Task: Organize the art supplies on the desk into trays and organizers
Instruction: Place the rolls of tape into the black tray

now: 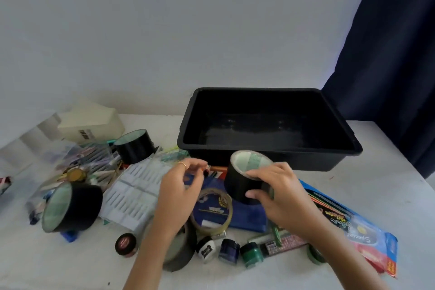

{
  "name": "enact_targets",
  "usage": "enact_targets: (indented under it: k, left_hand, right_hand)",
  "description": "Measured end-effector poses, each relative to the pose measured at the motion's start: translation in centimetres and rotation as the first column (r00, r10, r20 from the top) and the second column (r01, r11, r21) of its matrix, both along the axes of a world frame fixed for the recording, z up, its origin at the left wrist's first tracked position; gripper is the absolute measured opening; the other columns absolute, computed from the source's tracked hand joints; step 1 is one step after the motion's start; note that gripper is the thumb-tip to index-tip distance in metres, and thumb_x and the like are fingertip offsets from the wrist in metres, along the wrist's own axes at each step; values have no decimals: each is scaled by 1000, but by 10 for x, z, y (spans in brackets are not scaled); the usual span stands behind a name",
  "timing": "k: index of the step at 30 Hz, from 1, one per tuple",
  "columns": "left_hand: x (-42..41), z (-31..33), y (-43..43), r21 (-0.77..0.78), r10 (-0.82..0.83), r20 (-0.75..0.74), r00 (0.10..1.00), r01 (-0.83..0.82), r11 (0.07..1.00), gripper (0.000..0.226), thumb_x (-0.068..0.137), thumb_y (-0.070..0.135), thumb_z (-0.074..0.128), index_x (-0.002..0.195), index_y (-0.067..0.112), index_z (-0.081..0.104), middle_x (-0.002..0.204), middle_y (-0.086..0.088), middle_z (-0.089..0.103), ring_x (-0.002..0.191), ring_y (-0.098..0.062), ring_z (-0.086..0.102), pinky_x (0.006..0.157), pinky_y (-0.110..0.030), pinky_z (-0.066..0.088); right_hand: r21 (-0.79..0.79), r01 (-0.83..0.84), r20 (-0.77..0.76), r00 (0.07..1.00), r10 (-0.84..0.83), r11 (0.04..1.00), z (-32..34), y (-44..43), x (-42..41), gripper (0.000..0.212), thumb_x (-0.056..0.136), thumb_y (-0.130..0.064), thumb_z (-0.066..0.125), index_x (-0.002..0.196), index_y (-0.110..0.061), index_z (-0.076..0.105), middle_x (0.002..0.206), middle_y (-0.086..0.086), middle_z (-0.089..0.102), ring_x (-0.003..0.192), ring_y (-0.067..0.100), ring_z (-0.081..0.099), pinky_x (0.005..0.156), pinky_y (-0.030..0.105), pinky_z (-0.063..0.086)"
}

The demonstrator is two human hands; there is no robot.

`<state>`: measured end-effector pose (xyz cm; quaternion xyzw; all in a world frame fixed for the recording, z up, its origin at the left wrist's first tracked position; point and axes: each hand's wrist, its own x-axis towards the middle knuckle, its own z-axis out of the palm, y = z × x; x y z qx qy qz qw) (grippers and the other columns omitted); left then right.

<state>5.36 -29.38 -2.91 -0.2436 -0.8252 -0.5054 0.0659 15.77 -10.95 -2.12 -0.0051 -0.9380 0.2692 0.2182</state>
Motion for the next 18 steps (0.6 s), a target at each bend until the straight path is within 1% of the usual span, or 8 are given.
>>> enact_targets:
  k: [2,4,7,9,12,15,16,18]
  left_hand:
    - [-12,10,1,36,36,-16,999,-35,999,19,89,5,56,95,21,64,91,13,66,86,5,59,74,-5,43]
    - [-29,18,4,62,70,-2,998,-70,996,19,89,6,55,98,20,64,93,13,65,84,5,59,70,-2,41]
    - [-57,27,14,79,140,6,990,-140,987,20,90,8,54,102,19,65,95,9,64,85,2,58,70,-6,42]
    - [-76,33,23,91,145,22,989,-147,985,20,90,8,53,102,19,65,97,8,64,89,1,57,74,-10,43]
    - [-101,40,39,79,130,33,991,-132,988,19,90,10,52,103,19,64,100,7,65,90,2,57,81,-17,46]
    - [-133,37,54,-15,134,26,991,-133,991,26,91,12,50,114,16,61,114,3,62,104,-7,55,87,-20,39]
    - [-143,34,58,-59,133,20,991,-131,990,29,91,13,50,119,14,59,119,1,60,111,-11,53,90,-20,37]
    - [-163,26,63,-145,125,18,992,-121,982,34,91,13,50,125,12,54,127,-3,56,119,-17,50,95,-24,36]
  right_hand:
    - [-45,-10,-72,997,7,999,18,2,-5,33,71,-15,80,102,-20,69,90,-33,51,90,6,40,83,4,34]
    - [-112,-14,-142,990,-2,994,39,5,-15,35,68,-15,82,100,-23,69,92,-34,52,94,6,45,84,0,31]
    - [-146,-49,-172,985,24,988,63,9,-39,32,69,-21,81,99,-25,70,90,-26,56,92,6,54,88,15,37]
    - [-179,-47,-168,986,16,983,70,13,-61,32,69,-18,81,100,-19,72,86,-20,56,86,8,59,82,21,42]
    - [-175,32,-74,996,-45,984,71,16,-99,36,71,-18,80,105,-16,72,89,-16,58,92,9,59,86,17,43]
    - [-43,63,67,996,-60,997,54,22,-146,37,73,-22,79,109,-18,71,105,-6,69,104,13,62,103,36,41]
    - [14,60,110,992,-61,998,46,24,-161,37,74,-24,78,109,-20,70,108,-4,70,104,14,63,102,41,42]
    - [111,54,175,982,-73,992,30,28,-187,36,75,-25,76,110,-21,70,109,-4,70,105,16,62,99,41,43]
